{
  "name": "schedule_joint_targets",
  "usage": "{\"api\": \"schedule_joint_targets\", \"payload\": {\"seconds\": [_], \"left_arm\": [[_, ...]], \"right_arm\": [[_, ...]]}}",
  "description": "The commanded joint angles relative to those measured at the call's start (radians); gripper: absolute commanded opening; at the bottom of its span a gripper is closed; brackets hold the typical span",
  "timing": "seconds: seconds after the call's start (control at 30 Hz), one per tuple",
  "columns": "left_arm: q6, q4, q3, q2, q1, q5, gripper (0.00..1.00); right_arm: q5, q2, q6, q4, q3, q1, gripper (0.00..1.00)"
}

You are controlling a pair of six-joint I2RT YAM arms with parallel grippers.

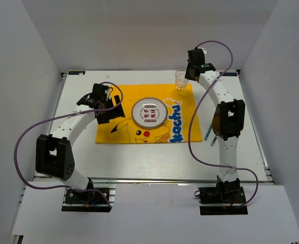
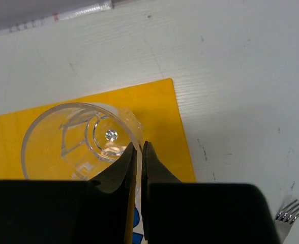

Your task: Set the dinner table for one person

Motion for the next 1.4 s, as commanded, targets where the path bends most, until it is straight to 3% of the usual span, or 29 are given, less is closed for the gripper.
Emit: {"api": "schedule_joint_targets", "payload": {"seconds": [0.0,0.57,0.6,0.63,0.67,0.73,0.87,1.0,1.1,1.23,1.37], "left_arm": [[0.003,0.012,-0.002,-0.042,-0.003,0.014,0.98],[0.009,0.011,0.001,-0.042,-0.003,0.015,0.98],[0.009,0.011,0.001,-0.042,-0.003,0.015,0.98],[0.009,0.011,0.003,-0.042,-0.003,0.015,0.98],[0.009,0.009,0.003,-0.042,-0.003,0.015,0.98],[0.009,0.008,0.003,-0.042,-0.003,0.017,0.98],[0.009,-0.004,0.013,-0.04,-0.003,0.012,0.98],[0.006,-0.099,0.075,-0.016,-0.003,-0.118,0.98],[-0.007,-0.188,0.089,-0.001,0.01,-0.242,0.98],[-0.07,-0.176,0.026,-0.077,0.01,-0.301,0.98],[-0.086,-0.153,-0.023,-0.164,0.01,-0.356,0.98]], "right_arm": [[-0.025,0.056,0.0,-0.01,0.0,-0.001,0.0],[0.013,0.152,-0.023,-0.023,0.023,-0.002,0.01],[0.01,0.15,-0.023,-0.022,0.023,-0.001,0.18],[0.004,0.142,-0.023,-0.023,0.021,-0.001,0.42],[0.001,0.12,-0.019,-0.023,0.02,-0.001,0.76],[0.003,0.081,-0.016,-0.016,0.004,0.001,0.89],[0.019,-0.08,-0.012,-0.028,-0.005,-0.007,0.89],[0.148,-0.242,0.034,-0.097,-0.098,-0.036,0.89],[0.193,-0.405,0.095,-0.12,-0.328,-0.074,0.89],[0.15,-0.671,0.168,-0.019,-0.794,-0.114,0.89],[0.177,-0.815,0.229,-0.031,-1.028,-0.154,0.89]]}}
